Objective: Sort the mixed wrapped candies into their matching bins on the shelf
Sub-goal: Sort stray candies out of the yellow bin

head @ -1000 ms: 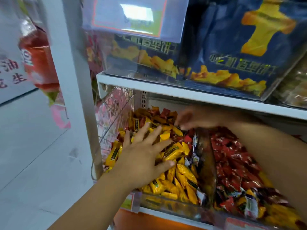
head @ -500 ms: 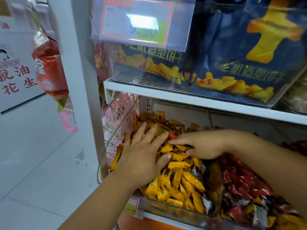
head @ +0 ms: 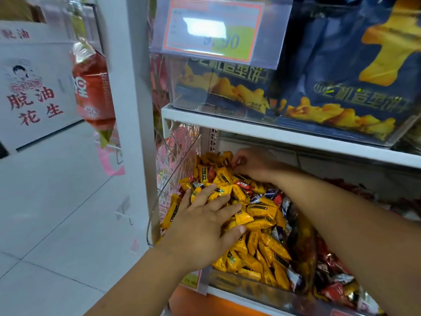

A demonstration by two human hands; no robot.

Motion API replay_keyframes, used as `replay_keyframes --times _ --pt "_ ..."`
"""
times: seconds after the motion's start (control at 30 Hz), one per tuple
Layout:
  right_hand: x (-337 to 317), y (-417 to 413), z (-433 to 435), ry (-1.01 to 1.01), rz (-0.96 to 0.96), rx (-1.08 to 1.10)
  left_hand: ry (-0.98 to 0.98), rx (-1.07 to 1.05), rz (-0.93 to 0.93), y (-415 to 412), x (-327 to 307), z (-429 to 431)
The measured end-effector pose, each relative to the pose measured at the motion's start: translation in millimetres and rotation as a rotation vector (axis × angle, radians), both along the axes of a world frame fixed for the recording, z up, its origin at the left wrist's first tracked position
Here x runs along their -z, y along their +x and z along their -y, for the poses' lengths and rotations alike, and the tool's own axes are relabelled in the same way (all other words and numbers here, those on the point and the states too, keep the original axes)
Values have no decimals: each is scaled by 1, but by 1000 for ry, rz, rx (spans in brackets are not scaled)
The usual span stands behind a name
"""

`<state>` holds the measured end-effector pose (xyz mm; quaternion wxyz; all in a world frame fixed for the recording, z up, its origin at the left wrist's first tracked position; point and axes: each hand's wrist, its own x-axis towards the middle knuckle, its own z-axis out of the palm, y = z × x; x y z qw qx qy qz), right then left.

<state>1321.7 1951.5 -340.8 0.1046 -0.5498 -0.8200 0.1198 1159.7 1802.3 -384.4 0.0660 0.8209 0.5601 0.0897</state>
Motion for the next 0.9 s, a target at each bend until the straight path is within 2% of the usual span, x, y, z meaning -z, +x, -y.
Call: replay_keyframes --times 0.13,0.2,0.27,0.33,0.43,0.53,0.57,0.77,0.9 --pt "-20 30 12 -143 -68 -73 7 7 -34 -4 -1 3" --pt "-17 28 25 -207 92 -148 22 -10 -49 -6 -2 7" --pt "-4 18 29 -146 250 -183 45 -39 -44 -8 -3 12" --pt "6 9 28 -106 305 -188 69 -59 -40 -12 -5 19" --pt "-6 8 31 -150 213 -106 48 -65 -27 -22 -7 31" --pt "-27 -6 36 -101 -90 -105 -7 -71 6 -34 -4 37" --pt "-29 -17 35 -82 -139 -140 -33 -73 17 -36 -2 38" --pt "6 -58 17 36 110 -196 -89 -65 27 -34 1 37" --pt "14 -56 12 13 82 -116 -77 -46 27 -36 3 37"
